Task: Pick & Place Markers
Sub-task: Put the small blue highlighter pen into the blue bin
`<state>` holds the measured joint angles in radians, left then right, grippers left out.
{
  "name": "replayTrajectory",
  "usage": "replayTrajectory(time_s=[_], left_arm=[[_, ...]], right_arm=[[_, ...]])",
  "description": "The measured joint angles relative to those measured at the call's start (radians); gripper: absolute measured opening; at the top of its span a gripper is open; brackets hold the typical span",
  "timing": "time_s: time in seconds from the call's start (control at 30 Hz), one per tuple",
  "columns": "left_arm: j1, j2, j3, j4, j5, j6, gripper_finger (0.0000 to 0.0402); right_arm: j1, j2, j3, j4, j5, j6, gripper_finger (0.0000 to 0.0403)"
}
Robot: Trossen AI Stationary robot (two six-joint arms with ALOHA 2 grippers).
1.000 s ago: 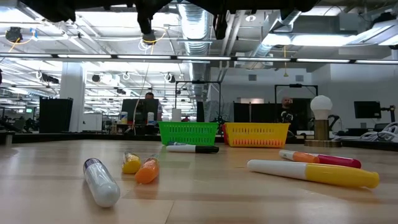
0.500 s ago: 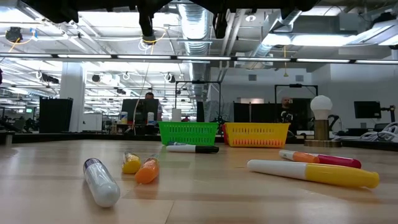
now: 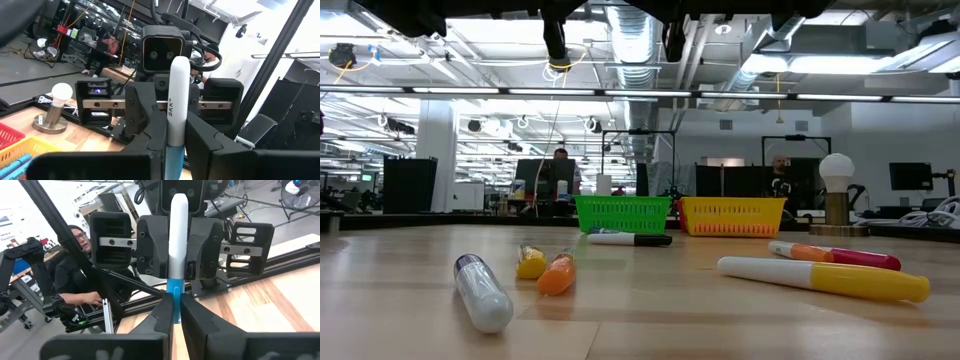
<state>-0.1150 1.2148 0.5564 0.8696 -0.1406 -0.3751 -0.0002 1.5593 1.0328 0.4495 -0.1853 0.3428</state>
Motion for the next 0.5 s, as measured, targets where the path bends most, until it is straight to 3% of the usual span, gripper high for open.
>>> replayTrajectory(time_s=[0.3,0.5], left_arm=[[0.000,0.000,0.000,-0.001,0.002,0.000,0.0041],[0.000,0.000,0.000,-0.004,0.000,0.004,0.0041]], right_arm=[[-0.002,0.000,0.000,-0.023,-0.064,0.007,0.0089],[-0.003,-0.031,-0.001,-0.116,-0.163,-0.027,0.0143]])
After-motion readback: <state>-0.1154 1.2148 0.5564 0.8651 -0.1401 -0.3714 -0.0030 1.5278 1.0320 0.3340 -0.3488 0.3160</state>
